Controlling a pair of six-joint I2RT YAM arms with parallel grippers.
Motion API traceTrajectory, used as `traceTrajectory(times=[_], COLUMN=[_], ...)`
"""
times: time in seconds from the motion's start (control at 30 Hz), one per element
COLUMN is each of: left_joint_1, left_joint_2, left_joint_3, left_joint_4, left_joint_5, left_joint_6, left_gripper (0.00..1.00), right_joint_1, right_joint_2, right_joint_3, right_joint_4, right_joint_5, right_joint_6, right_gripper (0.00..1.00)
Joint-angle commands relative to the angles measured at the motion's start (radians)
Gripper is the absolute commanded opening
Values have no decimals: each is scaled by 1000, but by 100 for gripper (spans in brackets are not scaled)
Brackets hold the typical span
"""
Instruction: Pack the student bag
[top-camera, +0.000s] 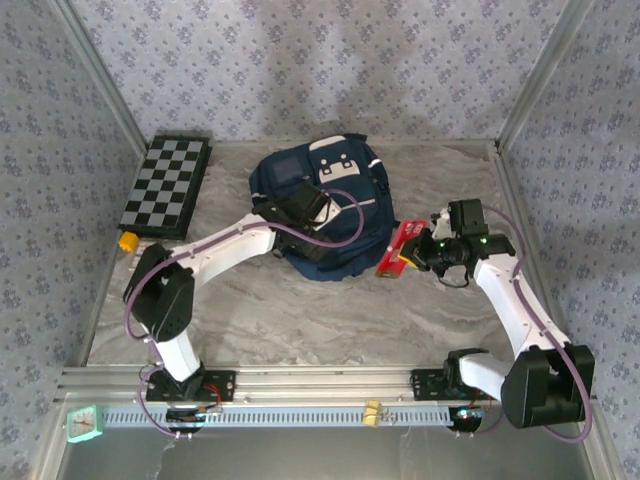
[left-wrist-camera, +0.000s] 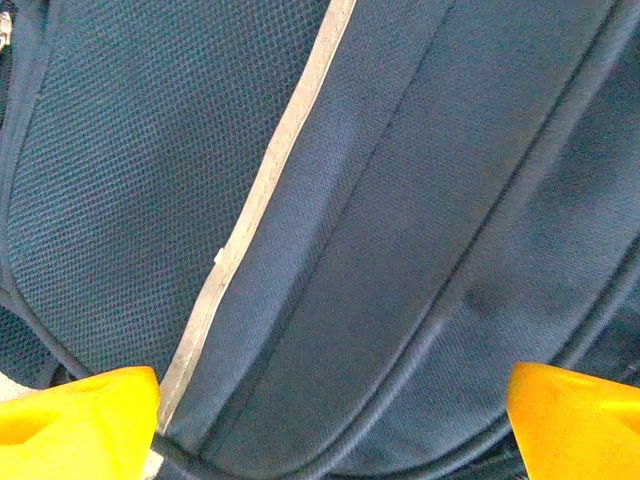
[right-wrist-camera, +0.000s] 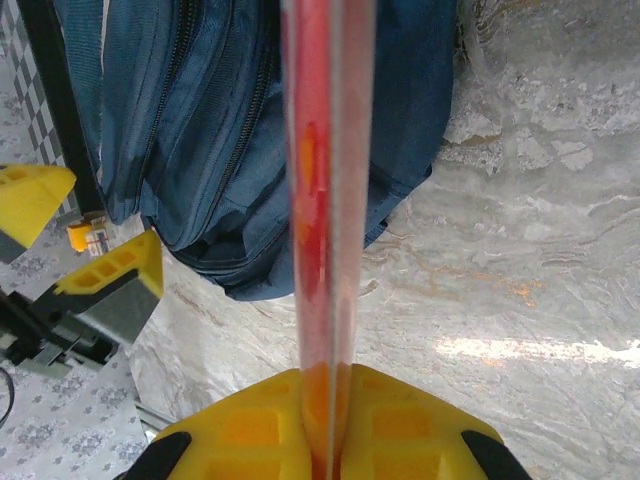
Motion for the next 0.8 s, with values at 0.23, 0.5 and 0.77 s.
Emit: traceTrajectory(times=[0.23,0.5,0.77], left_joint_1=[57,80,49], left_joint_2=[89,116,86], left_joint_3=[176,215,256], left_joint_4=[-20,-28,-29], left_joint_5=[12,23,11], left_joint_6=[10,-8,-129], left_gripper=[75,42,0], right_joint_1=[-13,-29,-5], right_joint_2=[12,6,37], right_joint_3=[22,35,68], right_joint_4=[17,10,110], right_joint_5=[-22,-50,-109], right_joint_6=[-1,-4,73], right_gripper=[0,0,0])
